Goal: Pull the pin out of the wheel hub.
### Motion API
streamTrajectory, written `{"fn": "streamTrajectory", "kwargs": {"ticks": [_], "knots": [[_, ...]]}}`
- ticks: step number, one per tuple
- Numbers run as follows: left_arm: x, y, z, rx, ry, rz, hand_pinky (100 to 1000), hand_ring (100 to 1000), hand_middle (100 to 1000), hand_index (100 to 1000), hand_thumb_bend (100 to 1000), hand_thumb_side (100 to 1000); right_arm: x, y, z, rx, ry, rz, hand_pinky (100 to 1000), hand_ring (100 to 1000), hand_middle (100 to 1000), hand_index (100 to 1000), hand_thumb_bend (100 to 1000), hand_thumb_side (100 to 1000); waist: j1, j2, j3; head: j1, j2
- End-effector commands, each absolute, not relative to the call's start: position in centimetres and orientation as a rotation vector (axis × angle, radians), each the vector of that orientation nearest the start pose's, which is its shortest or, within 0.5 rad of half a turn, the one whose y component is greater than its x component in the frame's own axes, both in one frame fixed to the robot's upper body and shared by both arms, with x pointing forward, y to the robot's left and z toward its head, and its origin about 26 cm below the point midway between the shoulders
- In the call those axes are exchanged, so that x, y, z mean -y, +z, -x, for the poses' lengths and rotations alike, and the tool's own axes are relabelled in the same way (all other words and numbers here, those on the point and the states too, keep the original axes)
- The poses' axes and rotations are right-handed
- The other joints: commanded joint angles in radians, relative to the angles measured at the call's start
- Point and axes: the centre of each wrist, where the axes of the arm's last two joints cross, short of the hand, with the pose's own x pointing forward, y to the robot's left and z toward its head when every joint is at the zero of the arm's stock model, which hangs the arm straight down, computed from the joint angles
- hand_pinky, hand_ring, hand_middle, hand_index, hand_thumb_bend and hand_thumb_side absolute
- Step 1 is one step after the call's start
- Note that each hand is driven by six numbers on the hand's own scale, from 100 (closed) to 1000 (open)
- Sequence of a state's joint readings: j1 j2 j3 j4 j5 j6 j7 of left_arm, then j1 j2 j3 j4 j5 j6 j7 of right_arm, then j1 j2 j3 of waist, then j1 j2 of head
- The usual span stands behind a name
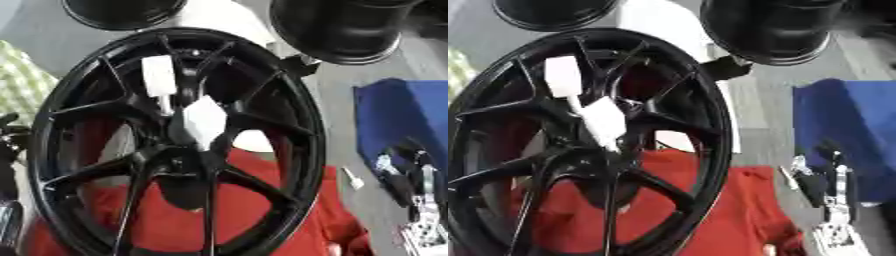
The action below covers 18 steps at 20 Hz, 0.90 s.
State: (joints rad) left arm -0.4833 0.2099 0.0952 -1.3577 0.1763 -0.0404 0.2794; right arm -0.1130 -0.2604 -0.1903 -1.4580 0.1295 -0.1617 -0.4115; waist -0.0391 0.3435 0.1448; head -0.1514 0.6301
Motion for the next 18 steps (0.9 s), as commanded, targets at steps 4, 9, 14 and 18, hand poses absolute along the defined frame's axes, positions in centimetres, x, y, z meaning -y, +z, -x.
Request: {"fn": "streamTrajectory", "kwargs": {"ticks": [4, 9, 14, 18], "knots": [[-27.7, 11.4, -39.6, 1.915, 0.219, -0.179, 651, 521, 489, 708, 144, 964, 36.0, 2.6, -30.1, 1.755, -0.235, 0.686, 685, 868, 725, 871, 220, 259, 0.003, -0.015, -0.003, -0.004, -0.012], [-27.4, 14.1, -39.4, 2.013, 0.176, -0.190, 649, 520, 488, 708, 100, 889, 35.8, 3.1, -30.4, 1.755, -0.399, 0.596, 698, 872, 729, 874, 100, 603, 0.002, 0.004, -0.015, -0.007, -0.016], [-26.6, 21.2, -38.5, 2.241, -0.035, -0.227, 650, 524, 495, 713, 100, 670, 35.5, 3.4, -30.5, 1.771, -0.464, 0.580, 697, 870, 726, 871, 100, 638, 0.006, 0.019, -0.018, -0.006, -0.018], [-26.0, 29.2, -37.0, 2.443, -0.278, -0.302, 657, 534, 506, 720, 100, 574, 35.5, 3.5, -30.4, 1.779, -0.476, 0.585, 695, 864, 718, 863, 144, 580, 0.014, 0.024, -0.017, -0.011, -0.016]]}}
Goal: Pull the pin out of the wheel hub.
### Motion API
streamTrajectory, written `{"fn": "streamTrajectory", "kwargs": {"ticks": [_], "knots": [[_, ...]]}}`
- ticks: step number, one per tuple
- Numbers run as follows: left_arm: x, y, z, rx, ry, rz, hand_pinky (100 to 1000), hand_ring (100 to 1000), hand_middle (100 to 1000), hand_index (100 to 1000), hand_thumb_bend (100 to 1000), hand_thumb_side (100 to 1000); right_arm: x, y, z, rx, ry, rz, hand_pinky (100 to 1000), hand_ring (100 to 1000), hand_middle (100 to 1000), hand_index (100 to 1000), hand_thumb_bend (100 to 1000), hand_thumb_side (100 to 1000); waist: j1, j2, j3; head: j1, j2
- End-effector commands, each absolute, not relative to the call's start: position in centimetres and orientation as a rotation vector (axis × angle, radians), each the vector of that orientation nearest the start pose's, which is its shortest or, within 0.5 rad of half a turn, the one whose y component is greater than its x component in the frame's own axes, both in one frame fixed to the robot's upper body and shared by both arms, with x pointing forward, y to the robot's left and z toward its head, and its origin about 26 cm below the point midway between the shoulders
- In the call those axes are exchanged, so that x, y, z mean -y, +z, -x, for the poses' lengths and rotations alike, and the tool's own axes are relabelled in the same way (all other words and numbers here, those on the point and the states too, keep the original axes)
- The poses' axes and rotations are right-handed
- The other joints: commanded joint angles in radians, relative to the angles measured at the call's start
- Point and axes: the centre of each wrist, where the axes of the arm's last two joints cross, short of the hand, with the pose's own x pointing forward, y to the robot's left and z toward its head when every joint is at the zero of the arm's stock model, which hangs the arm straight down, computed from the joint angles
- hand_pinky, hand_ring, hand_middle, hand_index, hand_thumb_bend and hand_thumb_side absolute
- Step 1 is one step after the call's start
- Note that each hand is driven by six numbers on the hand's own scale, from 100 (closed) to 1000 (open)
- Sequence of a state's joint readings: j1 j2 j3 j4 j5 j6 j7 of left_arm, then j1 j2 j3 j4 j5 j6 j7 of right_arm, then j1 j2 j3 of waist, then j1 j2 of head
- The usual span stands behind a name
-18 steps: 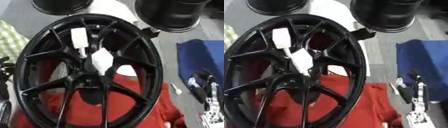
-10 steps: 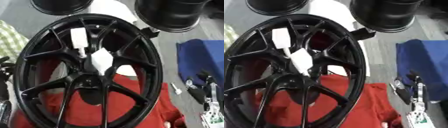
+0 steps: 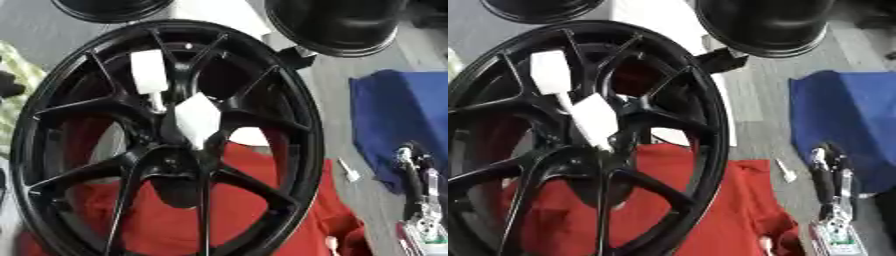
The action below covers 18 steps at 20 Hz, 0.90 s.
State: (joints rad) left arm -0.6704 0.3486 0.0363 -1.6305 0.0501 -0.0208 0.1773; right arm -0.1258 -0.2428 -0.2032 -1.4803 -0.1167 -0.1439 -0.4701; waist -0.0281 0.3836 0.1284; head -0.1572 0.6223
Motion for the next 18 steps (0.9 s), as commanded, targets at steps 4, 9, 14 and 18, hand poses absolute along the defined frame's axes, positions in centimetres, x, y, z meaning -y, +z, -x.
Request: {"fn": "streamTrajectory", "kwargs": {"ticks": [4, 9, 14, 18], "knots": [[-25.1, 35.5, -34.8, 2.570, -0.519, -0.360, 671, 559, 542, 745, 100, 511, 35.6, 3.4, -30.1, 1.776, -0.466, 0.609, 695, 863, 714, 864, 204, 547, 0.009, -0.012, 0.002, -0.012, -0.007], [-22.9, 41.3, -32.2, 2.469, -1.087, -0.609, 719, 630, 618, 817, 100, 265, 35.8, 3.4, -29.6, 1.769, -0.446, 0.646, 694, 859, 710, 860, 231, 536, 0.018, -0.009, 0.008, -0.029, -0.004], [-19.8, 44.8, -30.4, 2.197, -1.607, -0.870, 766, 692, 666, 831, 100, 251, 36.1, 3.2, -29.0, 1.772, -0.450, 0.659, 693, 851, 700, 856, 224, 532, 0.027, -0.009, 0.019, -0.053, -0.005], [-17.3, 46.3, -29.5, 2.011, -1.812, -0.896, 799, 732, 710, 847, 100, 260, 36.3, 3.1, -28.7, 1.773, -0.458, 0.672, 691, 849, 697, 853, 225, 533, 0.030, -0.010, 0.028, -0.067, -0.011]]}}
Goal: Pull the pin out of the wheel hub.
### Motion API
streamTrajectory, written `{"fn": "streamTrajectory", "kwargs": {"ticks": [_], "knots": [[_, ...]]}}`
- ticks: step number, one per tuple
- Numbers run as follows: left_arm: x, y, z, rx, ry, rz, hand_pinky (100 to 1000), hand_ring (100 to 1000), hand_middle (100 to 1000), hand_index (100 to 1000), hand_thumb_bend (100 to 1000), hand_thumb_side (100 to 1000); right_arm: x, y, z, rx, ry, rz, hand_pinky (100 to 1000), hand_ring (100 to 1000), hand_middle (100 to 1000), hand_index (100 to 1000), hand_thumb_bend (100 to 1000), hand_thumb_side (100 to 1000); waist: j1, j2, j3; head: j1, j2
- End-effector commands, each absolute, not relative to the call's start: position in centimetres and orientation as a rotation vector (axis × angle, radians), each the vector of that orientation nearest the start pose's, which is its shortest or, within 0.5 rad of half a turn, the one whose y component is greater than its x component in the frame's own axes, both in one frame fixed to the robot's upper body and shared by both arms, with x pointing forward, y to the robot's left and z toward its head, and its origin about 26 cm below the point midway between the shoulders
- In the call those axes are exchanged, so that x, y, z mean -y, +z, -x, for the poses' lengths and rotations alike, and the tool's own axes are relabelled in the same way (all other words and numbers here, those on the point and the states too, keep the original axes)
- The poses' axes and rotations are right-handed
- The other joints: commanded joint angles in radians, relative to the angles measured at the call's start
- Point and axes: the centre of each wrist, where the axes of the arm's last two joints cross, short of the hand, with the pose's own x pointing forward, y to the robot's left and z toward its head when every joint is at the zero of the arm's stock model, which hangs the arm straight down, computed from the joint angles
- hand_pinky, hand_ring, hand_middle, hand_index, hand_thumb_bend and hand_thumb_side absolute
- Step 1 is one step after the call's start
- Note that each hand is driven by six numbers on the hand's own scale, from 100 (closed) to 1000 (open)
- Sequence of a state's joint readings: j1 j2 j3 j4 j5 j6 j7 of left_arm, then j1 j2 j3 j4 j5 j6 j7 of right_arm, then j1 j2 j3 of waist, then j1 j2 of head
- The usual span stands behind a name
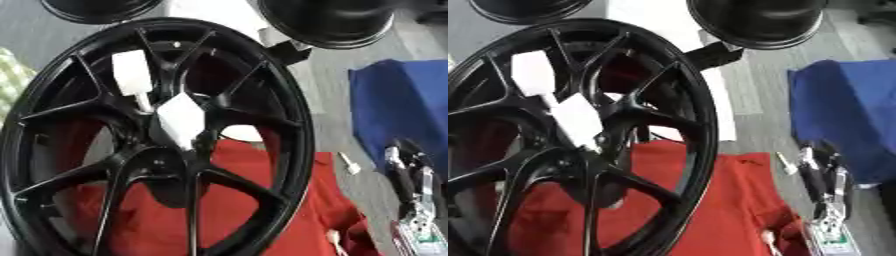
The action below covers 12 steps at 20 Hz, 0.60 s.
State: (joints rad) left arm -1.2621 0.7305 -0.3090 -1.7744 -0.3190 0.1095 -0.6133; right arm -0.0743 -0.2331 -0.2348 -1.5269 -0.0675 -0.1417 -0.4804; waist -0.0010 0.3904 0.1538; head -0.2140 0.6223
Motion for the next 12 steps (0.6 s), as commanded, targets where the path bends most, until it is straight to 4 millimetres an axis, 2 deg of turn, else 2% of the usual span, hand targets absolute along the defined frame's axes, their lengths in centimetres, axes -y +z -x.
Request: {"fn": "streamTrajectory", "kwargs": {"ticks": [1, 7, 9, 12], "knots": [[-16.7, 46.6, -29.2, -2.389, 2.237, 1.079, 800, 736, 712, 848, 100, 261, 36.4, 3.1, -28.6, 1.772, -0.459, 0.675, 691, 848, 697, 853, 225, 534, 0.004, -0.017, 0.003, -0.012, -0.012], [-12.6, 47.3, -27.3, -2.228, 2.427, 1.041, 806, 742, 723, 856, 100, 283, 36.6, 2.9, -28.3, 1.763, -0.455, 0.690, 689, 846, 695, 852, 224, 538, 0.007, -0.019, 0.005, -0.020, -0.014], [-11.4, 47.2, -27.3, -2.206, 2.452, 1.017, 810, 746, 729, 860, 100, 365, 36.5, 2.8, -28.3, 1.758, -0.452, 0.691, 688, 846, 695, 852, 224, 541, 0.007, -0.020, 0.004, -0.020, -0.015], [-9.9, 46.8, -27.6, -2.169, 2.485, 0.995, 817, 759, 744, 867, 101, 432, 36.5, 2.8, -28.3, 1.754, -0.449, 0.691, 687, 846, 695, 852, 224, 542, 0.007, -0.020, 0.002, -0.018, -0.015]]}}
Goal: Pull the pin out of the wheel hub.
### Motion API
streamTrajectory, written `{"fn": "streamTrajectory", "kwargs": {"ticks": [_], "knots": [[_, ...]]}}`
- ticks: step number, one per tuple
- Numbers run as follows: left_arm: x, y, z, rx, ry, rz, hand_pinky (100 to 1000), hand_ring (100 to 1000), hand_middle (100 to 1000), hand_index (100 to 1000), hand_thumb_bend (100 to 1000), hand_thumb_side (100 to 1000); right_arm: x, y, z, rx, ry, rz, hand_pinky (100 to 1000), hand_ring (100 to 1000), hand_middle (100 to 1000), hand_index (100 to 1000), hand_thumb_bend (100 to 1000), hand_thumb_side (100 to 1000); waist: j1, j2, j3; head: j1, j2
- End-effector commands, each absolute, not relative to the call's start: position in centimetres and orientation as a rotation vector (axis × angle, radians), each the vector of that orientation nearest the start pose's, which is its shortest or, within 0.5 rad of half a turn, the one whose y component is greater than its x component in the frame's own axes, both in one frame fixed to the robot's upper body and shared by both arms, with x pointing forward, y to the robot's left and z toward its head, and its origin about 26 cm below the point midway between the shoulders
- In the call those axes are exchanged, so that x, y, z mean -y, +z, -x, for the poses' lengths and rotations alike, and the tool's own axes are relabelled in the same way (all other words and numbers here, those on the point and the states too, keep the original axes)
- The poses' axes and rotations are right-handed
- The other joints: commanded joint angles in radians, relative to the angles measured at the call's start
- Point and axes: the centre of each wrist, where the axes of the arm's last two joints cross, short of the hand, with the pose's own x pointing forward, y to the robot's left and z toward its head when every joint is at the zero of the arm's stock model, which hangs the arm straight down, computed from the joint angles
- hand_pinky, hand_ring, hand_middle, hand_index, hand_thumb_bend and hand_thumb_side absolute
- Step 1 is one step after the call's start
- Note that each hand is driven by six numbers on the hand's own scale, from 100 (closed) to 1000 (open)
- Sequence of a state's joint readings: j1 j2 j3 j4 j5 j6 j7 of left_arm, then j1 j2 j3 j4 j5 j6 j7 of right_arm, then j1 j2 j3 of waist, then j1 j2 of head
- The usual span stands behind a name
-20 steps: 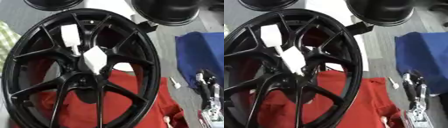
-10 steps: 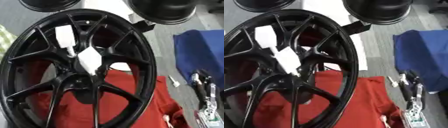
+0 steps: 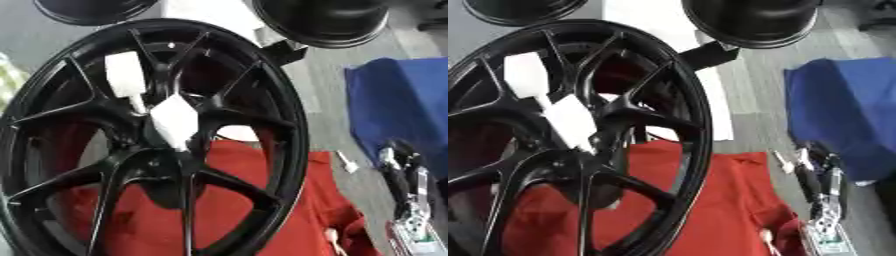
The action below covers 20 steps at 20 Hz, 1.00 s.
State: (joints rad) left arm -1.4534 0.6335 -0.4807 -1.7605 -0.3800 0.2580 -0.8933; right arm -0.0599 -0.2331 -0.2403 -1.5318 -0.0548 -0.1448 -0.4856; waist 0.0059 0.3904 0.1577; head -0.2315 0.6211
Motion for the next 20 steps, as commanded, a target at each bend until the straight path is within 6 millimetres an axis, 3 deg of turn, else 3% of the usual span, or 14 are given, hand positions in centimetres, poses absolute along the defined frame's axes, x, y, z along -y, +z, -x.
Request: {"fn": "streamTrajectory", "kwargs": {"ticks": [1, 10, 12, 13, 14, 15, 20], "knots": [[-9.5, 46.7, -27.8, -2.157, 2.496, 0.990, 822, 765, 751, 873, 104, 452, 36.5, 2.8, -28.3, 1.753, -0.448, 0.691, 687, 845, 695, 851, 224, 543, 0.001, -0.020, -0.002, 0.001, -0.014], [-6.4, 45.6, -30.1, -2.108, 2.596, 0.990, 867, 811, 800, 902, 175, 593, 36.4, 2.7, -28.3, 1.746, -0.442, 0.682, 684, 845, 695, 852, 224, 550, 0.001, -0.022, -0.011, 0.019, -0.010], [-6.1, 45.3, -30.9, -2.091, 2.627, 0.990, 875, 817, 807, 902, 214, 679, 36.4, 2.7, -28.4, 1.746, -0.442, 0.679, 683, 845, 695, 852, 224, 551, 0.001, -0.022, -0.013, 0.023, -0.010], [-6.0, 45.1, -31.2, -2.079, 2.638, 0.989, 884, 826, 813, 902, 282, 772, 36.4, 2.8, -28.4, 1.745, -0.442, 0.678, 682, 845, 695, 852, 223, 553, 0.002, -0.022, -0.014, 0.023, -0.010], [-6.0, 44.9, -31.5, -2.063, 2.648, 0.988, 885, 826, 813, 901, 291, 782, 36.4, 2.8, -28.4, 1.746, -0.442, 0.677, 682, 845, 695, 852, 223, 553, 0.002, -0.021, -0.014, 0.022, -0.010], [-6.2, 44.7, -31.8, -2.046, 2.658, 0.991, 893, 832, 815, 899, 359, 830, 36.4, 2.8, -28.5, 1.746, -0.441, 0.677, 682, 845, 695, 852, 223, 553, 0.003, -0.020, -0.015, 0.022, -0.010], [-7.9, 44.1, -33.2, -1.985, 2.683, 1.070, 916, 848, 815, 893, 423, 877, 36.4, 2.9, -28.5, 1.750, -0.443, 0.680, 681, 845, 695, 852, 222, 555, 0.005, -0.015, -0.014, 0.018, -0.009]]}}
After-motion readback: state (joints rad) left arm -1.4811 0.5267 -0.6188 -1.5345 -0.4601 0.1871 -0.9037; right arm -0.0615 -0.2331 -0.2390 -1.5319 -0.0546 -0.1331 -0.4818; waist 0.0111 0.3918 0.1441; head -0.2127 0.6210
